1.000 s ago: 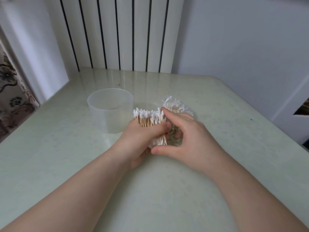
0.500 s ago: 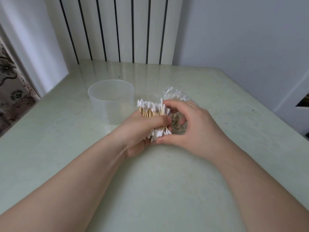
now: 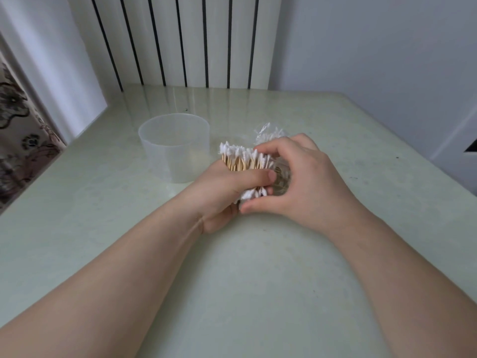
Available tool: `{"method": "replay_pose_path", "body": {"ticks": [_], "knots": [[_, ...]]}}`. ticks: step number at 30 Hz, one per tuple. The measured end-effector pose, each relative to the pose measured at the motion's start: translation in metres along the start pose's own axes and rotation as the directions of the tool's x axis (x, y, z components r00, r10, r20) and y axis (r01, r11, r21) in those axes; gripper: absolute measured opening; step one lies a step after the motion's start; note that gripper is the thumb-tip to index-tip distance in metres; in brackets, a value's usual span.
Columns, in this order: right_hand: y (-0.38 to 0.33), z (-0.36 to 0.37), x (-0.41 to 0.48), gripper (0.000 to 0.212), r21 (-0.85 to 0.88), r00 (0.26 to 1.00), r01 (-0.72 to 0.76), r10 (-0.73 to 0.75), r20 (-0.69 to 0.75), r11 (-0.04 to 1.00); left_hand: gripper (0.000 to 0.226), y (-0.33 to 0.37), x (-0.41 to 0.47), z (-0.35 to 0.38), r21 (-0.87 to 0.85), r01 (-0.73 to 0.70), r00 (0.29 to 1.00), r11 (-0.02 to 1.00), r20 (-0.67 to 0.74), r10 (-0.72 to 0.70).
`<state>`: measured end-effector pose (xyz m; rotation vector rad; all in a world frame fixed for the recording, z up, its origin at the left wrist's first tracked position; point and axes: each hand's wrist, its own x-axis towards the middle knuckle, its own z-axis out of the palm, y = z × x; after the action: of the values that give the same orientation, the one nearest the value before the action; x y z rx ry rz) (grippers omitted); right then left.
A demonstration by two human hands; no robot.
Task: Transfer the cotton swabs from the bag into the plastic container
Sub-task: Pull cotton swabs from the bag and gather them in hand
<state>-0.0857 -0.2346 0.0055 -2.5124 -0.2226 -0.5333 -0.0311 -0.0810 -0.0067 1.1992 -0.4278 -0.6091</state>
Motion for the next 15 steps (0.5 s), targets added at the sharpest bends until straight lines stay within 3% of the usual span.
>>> {"method": "replay_pose_path", "body": {"ticks": [3,9,15], "knots": [[-0.0011,0.0019,-0.0006,0.105,0.035,0.998,-0.02,0.018,0.065,0.999,0.015,0.0,0.0017,0.0013,0.015,-0.016,0.999,1.0,-0.052,0.017],[-0.001,0.0037,-0.0013,0.083,0.118,0.999,0.026,-0.031,0.044,0.993,0.017,0.001,-0.0001,0.0009,0.016,0.09,0.996,0.996,-0.02,-0.089],[-0.0039,0.0052,-0.0008,0.093,0.107,0.994,0.074,-0.082,0.069,0.992,0.022,0.0007,-0.0011,0.0029,0.004,0.001,1.0,1.0,0.018,-0.001]]}}
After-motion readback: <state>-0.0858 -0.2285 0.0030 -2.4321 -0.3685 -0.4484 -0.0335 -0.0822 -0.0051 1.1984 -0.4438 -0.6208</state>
